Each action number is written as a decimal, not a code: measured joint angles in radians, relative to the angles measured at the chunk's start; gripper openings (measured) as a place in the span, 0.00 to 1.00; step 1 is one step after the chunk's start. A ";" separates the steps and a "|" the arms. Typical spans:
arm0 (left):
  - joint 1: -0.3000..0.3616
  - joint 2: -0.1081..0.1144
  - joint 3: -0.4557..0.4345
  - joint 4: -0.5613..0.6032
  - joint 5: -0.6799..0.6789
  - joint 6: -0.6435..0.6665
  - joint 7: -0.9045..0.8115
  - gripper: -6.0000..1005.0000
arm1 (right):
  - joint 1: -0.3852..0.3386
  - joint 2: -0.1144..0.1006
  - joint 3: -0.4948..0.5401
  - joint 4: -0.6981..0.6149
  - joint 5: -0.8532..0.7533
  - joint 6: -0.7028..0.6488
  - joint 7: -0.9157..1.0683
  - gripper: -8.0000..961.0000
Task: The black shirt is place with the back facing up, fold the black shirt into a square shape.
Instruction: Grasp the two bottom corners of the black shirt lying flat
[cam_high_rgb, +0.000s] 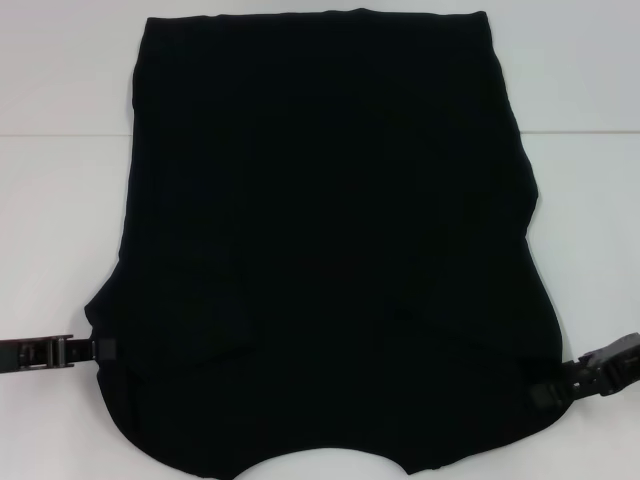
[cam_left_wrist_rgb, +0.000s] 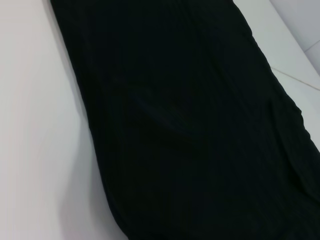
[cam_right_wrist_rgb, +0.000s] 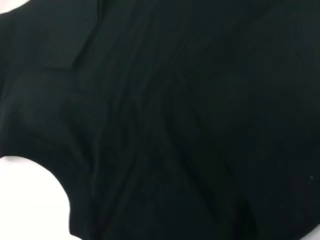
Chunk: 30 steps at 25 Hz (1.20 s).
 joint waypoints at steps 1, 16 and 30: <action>0.000 0.000 0.000 0.000 0.000 -0.001 0.000 0.03 | 0.003 0.002 0.000 0.000 0.000 -0.001 0.000 0.73; -0.008 0.003 0.000 -0.002 -0.001 -0.006 0.002 0.03 | 0.023 0.004 0.005 -0.002 0.000 -0.020 0.017 0.55; -0.002 0.003 -0.004 -0.001 -0.008 -0.008 0.012 0.03 | 0.003 0.005 0.012 0.002 0.008 -0.006 0.018 0.09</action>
